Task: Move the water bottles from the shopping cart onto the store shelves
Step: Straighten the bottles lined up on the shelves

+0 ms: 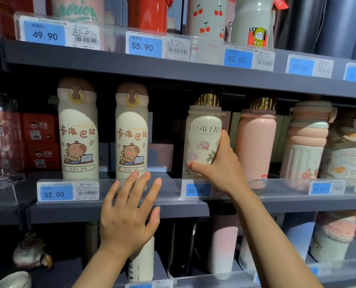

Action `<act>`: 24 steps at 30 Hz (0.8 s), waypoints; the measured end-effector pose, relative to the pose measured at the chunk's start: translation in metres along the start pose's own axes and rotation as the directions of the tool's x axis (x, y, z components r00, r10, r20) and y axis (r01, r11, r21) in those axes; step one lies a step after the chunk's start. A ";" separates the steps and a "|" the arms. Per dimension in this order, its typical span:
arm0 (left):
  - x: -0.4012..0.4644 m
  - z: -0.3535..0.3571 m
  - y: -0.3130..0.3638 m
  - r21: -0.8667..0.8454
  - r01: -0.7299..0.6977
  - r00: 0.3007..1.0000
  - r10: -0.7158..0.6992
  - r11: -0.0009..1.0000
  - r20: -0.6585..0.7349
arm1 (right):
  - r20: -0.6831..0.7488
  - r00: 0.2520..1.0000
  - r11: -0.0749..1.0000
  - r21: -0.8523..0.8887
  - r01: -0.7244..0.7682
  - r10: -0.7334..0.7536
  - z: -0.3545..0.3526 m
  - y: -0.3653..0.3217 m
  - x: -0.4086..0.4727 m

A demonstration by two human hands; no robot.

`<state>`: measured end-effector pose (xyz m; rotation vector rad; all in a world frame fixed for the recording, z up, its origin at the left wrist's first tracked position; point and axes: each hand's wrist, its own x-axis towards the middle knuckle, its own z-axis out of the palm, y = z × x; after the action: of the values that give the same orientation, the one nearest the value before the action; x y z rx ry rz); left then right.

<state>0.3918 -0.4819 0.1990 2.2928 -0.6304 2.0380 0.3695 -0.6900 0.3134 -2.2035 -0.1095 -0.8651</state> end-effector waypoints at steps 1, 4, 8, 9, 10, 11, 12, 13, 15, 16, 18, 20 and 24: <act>0.000 0.000 0.000 -0.001 -0.001 1.000 0.001 1.000 -0.002 | 0.021 1.000 1.000 0.023 0.001 -0.002 -0.002 -0.001 0.000; 0.001 0.000 0.000 -0.002 -0.002 1.000 0.002 1.000 -0.006 | 0.093 0.996 0.995 0.103 -0.003 -0.007 -0.008 -0.003 0.001; 0.000 0.001 0.001 0.002 0.001 1.000 -0.001 1.000 -0.016 | 0.190 0.982 0.986 0.165 -0.017 -0.015 -0.010 -0.008 0.003; 0.000 0.001 0.001 0.002 0.001 1.000 -0.001 1.000 -0.017 | 0.202 0.979 0.985 0.171 -0.016 -0.019 -0.009 -0.009 0.003; 0.001 0.001 0.001 -0.001 0.000 1.000 0.000 1.000 -0.016 | 0.208 0.978 0.984 0.177 -0.017 -0.020 -0.008 -0.009 0.003; 0.001 0.001 0.001 -0.004 0.001 1.000 -0.001 1.000 -0.015 | 0.212 0.977 0.983 0.181 -0.020 -0.019 -0.007 -0.009 0.003; 0.000 0.000 0.001 -0.007 0.002 1.000 -0.002 1.000 -0.012 | 0.218 0.976 0.983 0.182 -0.026 -0.015 -0.008 -0.008 0.003; 0.000 0.000 0.001 -0.008 0.003 1.000 -0.003 1.000 -0.008 | 0.228 0.974 0.983 0.179 -0.031 -0.010 -0.009 -0.008 0.004; 0.001 -0.001 0.001 -0.010 0.005 1.000 -0.005 1.000 0.000 | 0.258 0.966 0.987 0.154 -0.034 -0.006 -0.012 -0.008 0.005; 0.001 0.000 0.000 -0.010 0.004 1.000 -0.004 1.000 0.002 | 0.273 0.962 0.989 0.141 -0.033 -0.007 -0.013 -0.008 0.006; 0.000 0.000 0.000 -0.007 0.001 1.000 -0.001 1.000 -0.001 | 0.288 0.957 0.992 0.127 -0.023 -0.015 -0.015 -0.008 0.008; 0.001 0.000 0.000 -0.009 -0.002 1.000 0.002 1.000 -0.006 | 0.287 0.958 0.993 0.114 -0.016 -0.017 -0.015 -0.007 0.007; 0.001 -0.001 0.000 -0.015 -0.003 1.000 0.003 1.000 -0.005 | 0.273 0.962 0.999 0.036 0.022 -0.031 -0.017 -0.007 -0.004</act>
<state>0.3904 -0.4819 0.2005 2.2792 -0.6472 2.0325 0.3549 -0.6955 0.3241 -2.2841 -0.2848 -0.5637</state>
